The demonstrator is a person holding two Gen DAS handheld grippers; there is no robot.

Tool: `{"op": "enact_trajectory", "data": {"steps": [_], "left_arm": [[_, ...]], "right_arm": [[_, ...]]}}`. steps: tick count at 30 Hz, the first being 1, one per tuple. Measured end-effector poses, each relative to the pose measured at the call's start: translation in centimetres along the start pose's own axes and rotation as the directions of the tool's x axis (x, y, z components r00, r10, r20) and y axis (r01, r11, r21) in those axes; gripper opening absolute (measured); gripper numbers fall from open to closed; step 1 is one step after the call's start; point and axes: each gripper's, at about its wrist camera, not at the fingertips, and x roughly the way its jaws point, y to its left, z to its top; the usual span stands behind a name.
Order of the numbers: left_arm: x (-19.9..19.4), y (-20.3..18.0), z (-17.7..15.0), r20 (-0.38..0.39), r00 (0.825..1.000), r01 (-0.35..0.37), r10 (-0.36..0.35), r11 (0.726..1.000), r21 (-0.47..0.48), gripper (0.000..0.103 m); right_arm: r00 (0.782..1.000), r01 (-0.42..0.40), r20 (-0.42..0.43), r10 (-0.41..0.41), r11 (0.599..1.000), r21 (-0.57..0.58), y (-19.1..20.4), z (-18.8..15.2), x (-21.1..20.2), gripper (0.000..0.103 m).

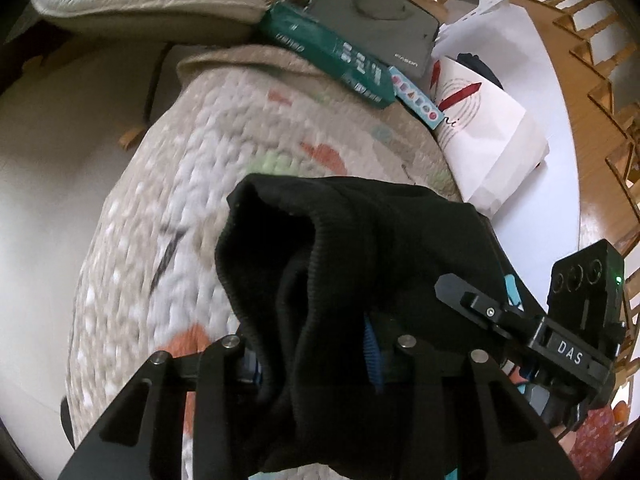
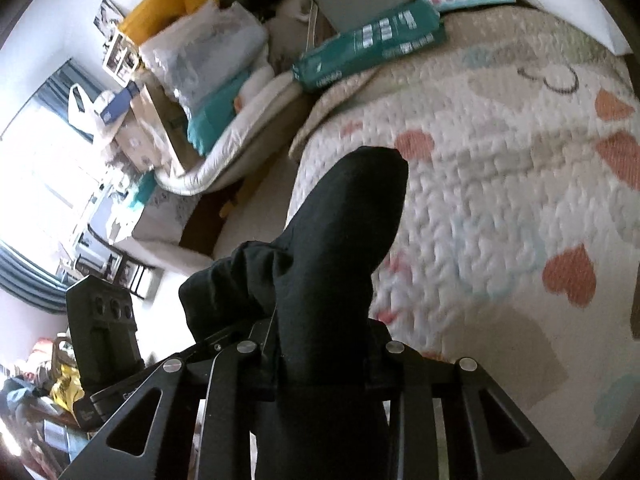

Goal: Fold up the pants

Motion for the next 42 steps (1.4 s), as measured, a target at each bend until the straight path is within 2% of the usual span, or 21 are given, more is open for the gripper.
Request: {"op": "enact_trajectory", "data": {"steps": [10, 17, 22, 25, 27, 28, 30, 32, 34, 37, 40, 42], "left_arm": [[5.4, -0.7, 4.4, -0.029, 0.999, -0.039, 0.039, 0.999, 0.021, 0.036], [9.4, -0.1, 6.0, -0.069, 0.995, -0.071, 0.071, 0.997, 0.002, 0.036], [10.9, 1.6, 6.4, -0.083, 0.995, -0.057, 0.053, 0.997, -0.051, 0.039], [11.4, 3.0, 6.5, -0.087, 0.996, -0.014, 0.005, 0.994, -0.108, 0.046], [11.7, 3.8, 6.5, -0.088, 0.996, 0.018, -0.032, 0.988, -0.151, 0.054], [11.8, 4.4, 6.4, -0.089, 0.994, 0.039, -0.056, 0.983, -0.18, 0.055], [11.9, 5.1, 6.3, -0.078, 0.991, 0.085, -0.105, 0.97, -0.227, 0.055], [11.9, 5.8, 6.3, -0.075, 0.985, 0.13, -0.157, 0.951, -0.281, 0.057], [11.9, 7.0, 6.2, -0.066, 0.972, 0.188, -0.227, 0.911, -0.368, 0.058], [11.7, 8.4, 5.8, -0.045, 0.954, 0.244, -0.297, 0.853, -0.461, 0.059], [11.1, 8.8, 5.4, -0.026, 0.949, 0.258, -0.314, 0.824, -0.504, 0.061], [10.1, 9.0, 4.9, 0.003, 0.949, 0.269, -0.315, 0.803, -0.532, 0.069]], "right_arm": [[0.999, 0.045, 0.009, -0.046, 0.998, 0.037, -3.0, 4.4, 2.9, 0.03], [0.999, 0.05, -0.015, -0.049, 0.994, 0.094, -6.3, 5.8, 5.9, 0.03], [0.999, 0.037, -0.029, -0.034, 0.992, 0.12, -8.0, 6.0, 7.7, 0.03], [0.999, 0.038, -0.027, -0.035, 0.99, 0.135, -9.0, 5.7, 8.2, 0.037], [0.999, 0.048, -0.027, -0.045, 0.986, 0.16, -10.0, 5.3, 8.5, 0.048], [0.998, 0.056, -0.029, -0.052, 0.983, 0.176, -10.4, 5.1, 8.6, 0.051], [0.997, 0.072, -0.027, -0.068, 0.977, 0.202, -11.4, 4.7, 8.7, 0.067], [0.998, 0.057, -0.025, -0.052, 0.968, 0.244, -12.6, 4.4, 8.4, 0.073], [0.999, 0.039, -0.018, -0.036, 0.96, 0.276, -13.1, 4.2, 7.9, 0.074], [0.999, 0.051, 0.006, -0.054, 0.96, 0.275, -12.9, 4.2, 6.2, 0.074], [0.997, 0.067, 0.023, -0.076, 0.964, 0.257, -12.3, 3.9, 4.1, 0.074], [0.995, 0.082, 0.031, -0.092, 0.967, 0.241, -11.8, 3.5, 2.5, 0.074]]}}
